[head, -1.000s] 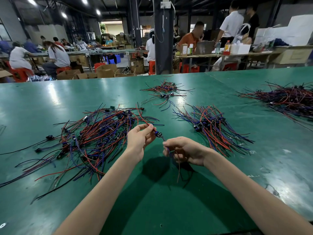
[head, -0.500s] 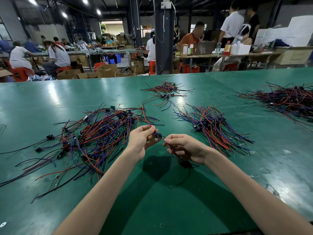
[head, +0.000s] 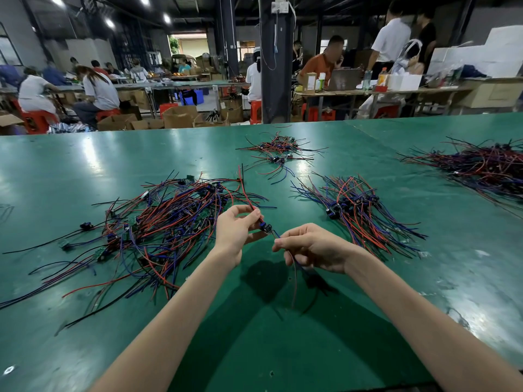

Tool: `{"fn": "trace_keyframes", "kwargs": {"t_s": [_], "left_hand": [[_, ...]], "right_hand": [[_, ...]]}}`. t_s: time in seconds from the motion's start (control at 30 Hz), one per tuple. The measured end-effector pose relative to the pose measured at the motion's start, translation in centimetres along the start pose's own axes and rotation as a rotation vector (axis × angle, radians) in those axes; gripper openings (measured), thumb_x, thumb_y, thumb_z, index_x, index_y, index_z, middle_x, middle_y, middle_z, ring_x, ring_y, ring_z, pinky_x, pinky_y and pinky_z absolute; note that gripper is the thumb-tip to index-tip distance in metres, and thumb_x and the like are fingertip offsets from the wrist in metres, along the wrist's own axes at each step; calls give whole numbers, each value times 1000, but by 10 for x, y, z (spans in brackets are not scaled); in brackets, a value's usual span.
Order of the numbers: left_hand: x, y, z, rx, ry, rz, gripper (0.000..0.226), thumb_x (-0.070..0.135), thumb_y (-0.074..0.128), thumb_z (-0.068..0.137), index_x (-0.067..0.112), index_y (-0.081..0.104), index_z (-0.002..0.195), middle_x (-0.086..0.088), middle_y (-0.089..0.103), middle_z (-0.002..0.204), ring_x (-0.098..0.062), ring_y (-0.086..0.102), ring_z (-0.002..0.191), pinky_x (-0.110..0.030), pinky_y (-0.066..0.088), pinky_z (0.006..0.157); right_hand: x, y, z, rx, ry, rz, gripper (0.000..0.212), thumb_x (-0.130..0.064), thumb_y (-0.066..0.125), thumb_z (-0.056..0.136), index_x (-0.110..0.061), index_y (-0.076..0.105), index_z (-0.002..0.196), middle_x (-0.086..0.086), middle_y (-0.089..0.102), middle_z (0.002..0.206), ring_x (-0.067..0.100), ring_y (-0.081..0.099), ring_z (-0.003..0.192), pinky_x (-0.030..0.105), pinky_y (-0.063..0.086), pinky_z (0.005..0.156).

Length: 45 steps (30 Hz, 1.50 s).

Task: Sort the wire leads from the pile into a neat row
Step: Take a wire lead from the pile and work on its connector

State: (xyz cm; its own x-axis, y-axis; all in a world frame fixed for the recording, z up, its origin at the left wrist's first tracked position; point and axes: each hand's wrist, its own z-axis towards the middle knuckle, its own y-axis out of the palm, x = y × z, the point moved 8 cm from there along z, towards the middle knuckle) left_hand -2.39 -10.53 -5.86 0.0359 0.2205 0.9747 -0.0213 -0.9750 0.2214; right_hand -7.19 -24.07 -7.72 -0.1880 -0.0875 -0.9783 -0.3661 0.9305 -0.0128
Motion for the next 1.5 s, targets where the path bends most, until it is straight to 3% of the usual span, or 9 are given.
{"fn": "trace_keyframes", "kwargs": {"t_s": [0.27, 0.47, 0.57, 0.67, 0.83, 1.0, 1.2, 1.33, 1.5], "left_hand": [[3, -2, 0, 31, 42, 19, 10, 3, 63, 88, 10, 58, 83, -6, 63, 71, -11, 59, 61, -24, 53, 49], [5, -11, 4, 83, 74, 19, 9, 3, 63, 89, 10, 60, 84, -7, 64, 76, -12, 61, 66, -24, 54, 51], [3, -10, 4, 73, 72, 33, 10, 3, 62, 89, 11, 59, 83, -8, 63, 75, -13, 60, 65, -24, 53, 50], [-2, -4, 3, 32, 35, 57, 11, 2, 62, 89, 10, 58, 82, -7, 62, 73, -13, 57, 62, -23, 52, 47], [-9, 5, 1, -48, -3, 104, 9, 2, 61, 89, 8, 58, 84, -8, 62, 75, -16, 57, 65, -27, 56, 50], [-14, 18, -4, -135, -26, 60, 9, 1, 62, 88, 7, 59, 83, -8, 64, 75, -12, 60, 62, -25, 56, 53], [-18, 27, -9, -168, 20, 189, 12, 5, 66, 86, 14, 62, 78, 4, 62, 66, 1, 56, 53, -11, 45, 52], [-17, 25, -8, -151, 14, 190, 10, 12, 66, 87, 15, 62, 78, 9, 65, 63, -4, 49, 58, -16, 40, 55], [-18, 26, -10, -155, 25, 190, 9, 13, 65, 88, 14, 62, 79, 3, 66, 71, -6, 49, 63, -15, 41, 56]], "right_hand": [[5, 10, -11, -213, 147, -76, 15, -8, 51, 95, 0, 63, 91, 13, 68, 65, 6, 45, 34, 16, 38, 32], [12, 14, -18, -326, 230, -188, 18, -12, 44, 99, 1, 55, 96, 14, 70, 67, 2, 28, 24, 13, 21, 25], [16, 17, -23, -388, 277, -213, 5, -10, 46, 99, -5, 48, 99, 18, 71, 80, 1, 25, 25, 12, 19, 25], [15, 16, -24, -399, 269, -240, 15, -21, 51, 97, -6, 54, 100, 42, 57, 106, 1, 24, 27, 12, 19, 27], [6, -4, -16, -249, 222, -246, 52, -53, 49, 88, -7, 62, 106, 14, 71, 105, 1, 23, 32, 12, 16, 29], [7, -27, -2, 105, 133, -84, 37, -40, 52, 95, -5, 62, 101, 8, 66, 89, 1, 28, 32, 13, 19, 28], [8, -13, 5, 148, -5, 118, 22, -20, 52, 97, -4, 61, 83, 1, 65, 55, 1, 26, 28, 11, 18, 30], [8, -14, 7, 176, -24, 153, 17, -14, 57, 93, -2, 62, 83, 17, 68, 72, 2, 25, 27, 11, 17, 30], [8, -16, 8, 240, -50, 136, 18, -11, 56, 92, -5, 60, 76, 14, 69, 67, 3, 26, 26, 9, 17, 30]]}}
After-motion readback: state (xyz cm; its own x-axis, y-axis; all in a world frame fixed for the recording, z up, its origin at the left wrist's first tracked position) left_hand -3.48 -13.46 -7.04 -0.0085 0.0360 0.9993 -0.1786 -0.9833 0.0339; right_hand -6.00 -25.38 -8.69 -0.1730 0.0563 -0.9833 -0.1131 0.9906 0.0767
